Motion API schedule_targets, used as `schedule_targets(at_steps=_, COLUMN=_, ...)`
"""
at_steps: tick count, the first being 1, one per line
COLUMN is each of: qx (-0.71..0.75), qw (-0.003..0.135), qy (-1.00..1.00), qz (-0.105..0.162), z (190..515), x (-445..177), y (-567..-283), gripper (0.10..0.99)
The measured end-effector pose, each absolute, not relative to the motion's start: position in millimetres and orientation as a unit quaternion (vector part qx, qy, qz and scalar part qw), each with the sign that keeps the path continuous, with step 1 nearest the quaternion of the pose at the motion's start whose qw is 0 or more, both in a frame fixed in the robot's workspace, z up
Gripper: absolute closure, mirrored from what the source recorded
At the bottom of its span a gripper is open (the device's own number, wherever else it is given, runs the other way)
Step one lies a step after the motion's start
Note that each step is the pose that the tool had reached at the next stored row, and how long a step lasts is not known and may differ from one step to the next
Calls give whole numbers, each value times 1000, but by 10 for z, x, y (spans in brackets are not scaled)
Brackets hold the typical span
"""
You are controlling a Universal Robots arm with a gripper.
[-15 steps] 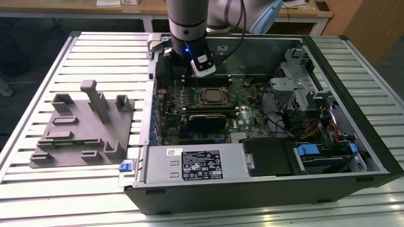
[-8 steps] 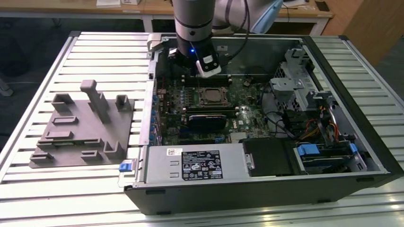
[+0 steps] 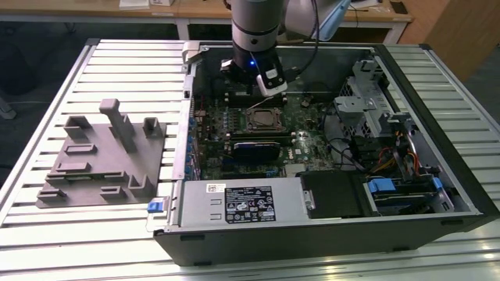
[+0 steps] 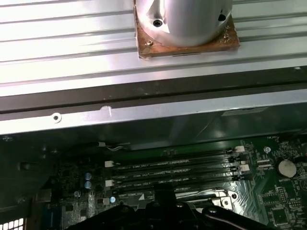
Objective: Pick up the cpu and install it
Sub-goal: 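Install the first cpu locking lever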
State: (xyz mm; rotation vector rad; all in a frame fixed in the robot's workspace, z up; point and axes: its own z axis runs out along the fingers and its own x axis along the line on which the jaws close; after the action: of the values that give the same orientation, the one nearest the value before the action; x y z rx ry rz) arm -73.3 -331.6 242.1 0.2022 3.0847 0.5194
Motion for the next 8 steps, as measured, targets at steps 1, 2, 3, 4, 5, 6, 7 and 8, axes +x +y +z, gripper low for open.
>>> schedule_targets(at_steps=1, qx=64, qw=4, qy=984, qz=166, z=2420, x=-733, y=-3316, gripper=980)
schedule_targets(at_steps=2, qx=65, qw=4, qy=984, qz=166, z=2420, x=-732, y=-3316, gripper=980)
schedule_targets(at_steps=3, qx=65, qw=4, qy=984, qz=166, z=2420, x=-732, y=-3316, gripper=980)
schedule_targets(at_steps=4, qx=65, qw=4, qy=984, qz=166, z=2420, x=-731, y=-3316, gripper=980)
schedule_targets(at_steps=5, qx=65, qw=4, qy=984, qz=166, z=2420, x=-730, y=-3316, gripper=980)
schedule_targets(at_steps=6, qx=64, qw=4, qy=984, qz=166, z=2420, x=-730, y=-3316, gripper=980)
schedule_targets(at_steps=7, qx=65, qw=6, qy=984, qz=165, z=2419, x=-730, y=-3316, gripper=980)
schedule_targets(at_steps=8, qx=66, qw=9, qy=984, qz=164, z=2418, x=-730, y=-3316, gripper=980)
